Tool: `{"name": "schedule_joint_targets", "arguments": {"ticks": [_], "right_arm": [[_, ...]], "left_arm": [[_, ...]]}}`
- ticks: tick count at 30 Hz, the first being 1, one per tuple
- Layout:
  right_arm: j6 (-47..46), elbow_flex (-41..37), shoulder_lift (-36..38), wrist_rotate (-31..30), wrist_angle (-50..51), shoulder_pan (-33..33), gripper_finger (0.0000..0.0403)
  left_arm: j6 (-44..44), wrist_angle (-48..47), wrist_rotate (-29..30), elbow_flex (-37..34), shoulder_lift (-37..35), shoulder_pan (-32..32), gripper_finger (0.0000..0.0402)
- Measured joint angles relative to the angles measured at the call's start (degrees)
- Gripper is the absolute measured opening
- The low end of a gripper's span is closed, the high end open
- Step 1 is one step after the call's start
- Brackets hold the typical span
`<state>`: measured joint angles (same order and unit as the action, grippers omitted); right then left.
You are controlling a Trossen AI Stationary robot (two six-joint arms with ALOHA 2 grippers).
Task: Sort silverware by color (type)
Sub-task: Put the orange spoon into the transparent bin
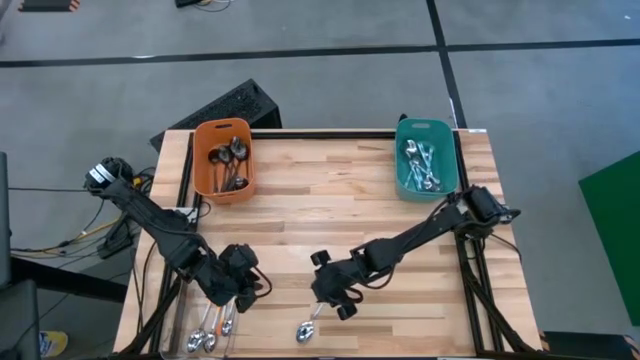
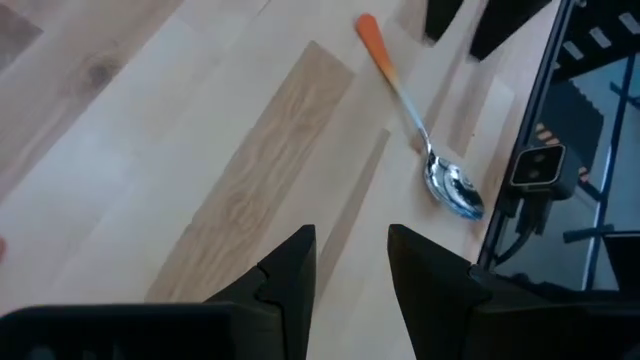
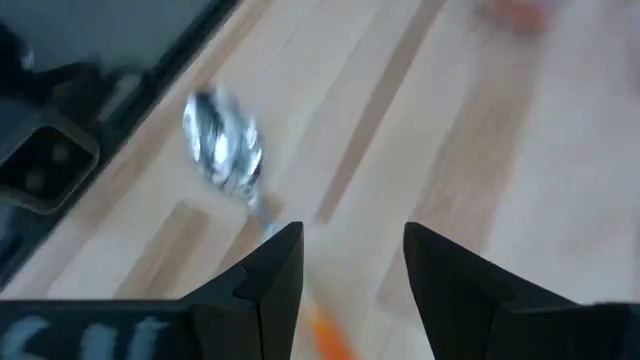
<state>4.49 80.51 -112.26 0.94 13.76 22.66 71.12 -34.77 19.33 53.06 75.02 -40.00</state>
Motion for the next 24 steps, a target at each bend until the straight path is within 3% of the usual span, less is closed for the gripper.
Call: {"name": "schedule_joint_targets", "arguments": {"ticks": [5, 24], "right_arm": [[1.3, 0.1, -3.6, 6.0, 0.0, 0.0, 0.0195], [6.1, 1.8, -11.8, 7.6, -2.2, 1.4, 0.0156]], "left_arm": [[0.9, 1.6, 0.1, 0.0, 0.0, 0.1, 0.0114], [1.3, 3.4, 1.9, 0.0, 0.0, 0.2, 0.0114]]}}
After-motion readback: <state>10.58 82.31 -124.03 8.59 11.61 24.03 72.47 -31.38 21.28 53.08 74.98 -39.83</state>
